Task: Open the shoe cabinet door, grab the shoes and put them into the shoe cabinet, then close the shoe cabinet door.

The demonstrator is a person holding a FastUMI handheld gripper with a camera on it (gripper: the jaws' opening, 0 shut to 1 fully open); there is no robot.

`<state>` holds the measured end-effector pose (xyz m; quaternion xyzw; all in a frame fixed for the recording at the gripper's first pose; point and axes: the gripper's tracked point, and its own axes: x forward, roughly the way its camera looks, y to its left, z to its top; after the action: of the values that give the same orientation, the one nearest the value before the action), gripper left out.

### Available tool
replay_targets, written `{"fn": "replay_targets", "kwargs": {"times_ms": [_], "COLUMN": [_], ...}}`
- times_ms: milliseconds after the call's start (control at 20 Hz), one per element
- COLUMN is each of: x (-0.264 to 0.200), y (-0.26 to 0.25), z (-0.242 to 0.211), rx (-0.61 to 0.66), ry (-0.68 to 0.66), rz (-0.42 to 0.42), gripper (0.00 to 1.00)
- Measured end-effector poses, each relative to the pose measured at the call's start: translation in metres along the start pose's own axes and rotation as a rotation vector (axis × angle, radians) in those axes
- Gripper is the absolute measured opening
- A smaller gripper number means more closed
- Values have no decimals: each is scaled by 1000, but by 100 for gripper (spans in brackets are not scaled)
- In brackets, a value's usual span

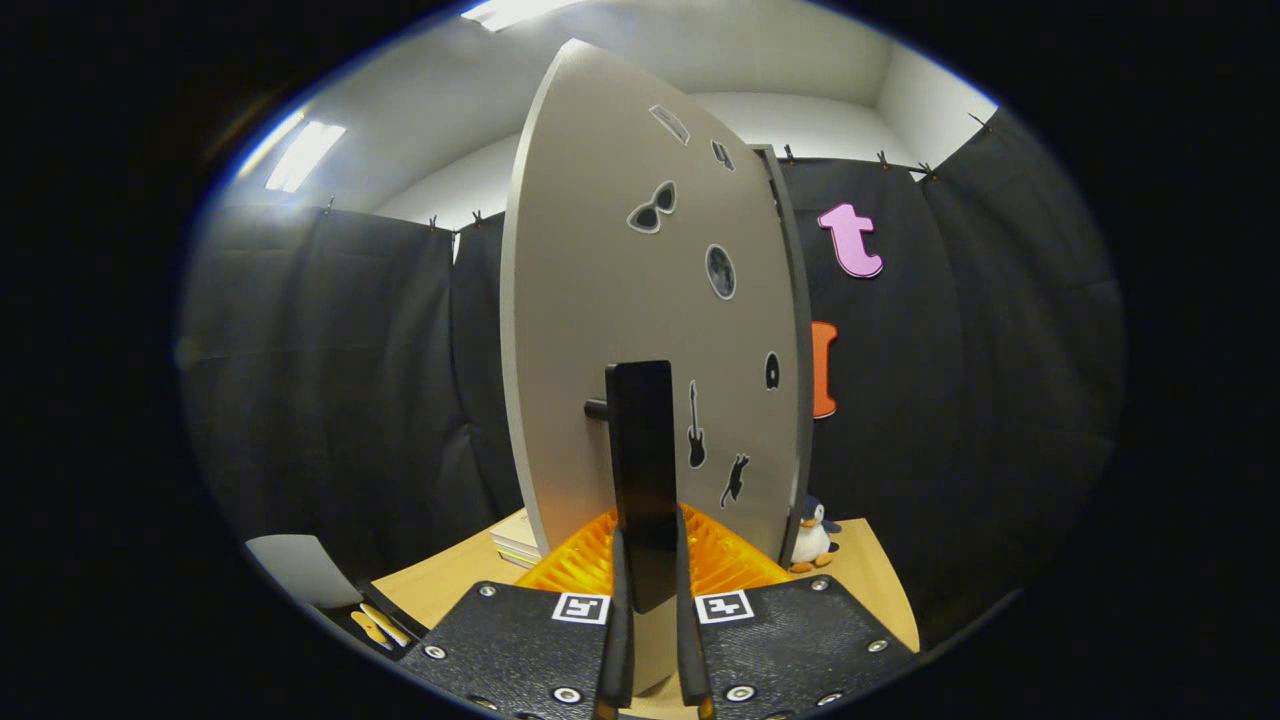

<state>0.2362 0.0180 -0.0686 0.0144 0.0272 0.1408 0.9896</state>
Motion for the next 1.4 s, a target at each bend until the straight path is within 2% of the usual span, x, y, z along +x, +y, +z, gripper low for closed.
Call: {"fn": "replay_targets", "kwargs": {"times_ms": [250, 550, 850, 1050, 1200, 1300, 1400], "x": [-1, -1, 7, 9, 6, 2, 0], "y": [-17, -25, -34, -43, -31, -32, -45], "z": [-2, -13, -11, -10, -11, -9, -5], "rx": [-32, -85, -53, 4, 77, 53, 14], "ry": [3, 43, 21, 4, 11, -8, -30], "rz": [-87, -117, -190, -263, -256, -291, -363], "gripper": [17, 16, 16, 8, 5, 7, 7]}}
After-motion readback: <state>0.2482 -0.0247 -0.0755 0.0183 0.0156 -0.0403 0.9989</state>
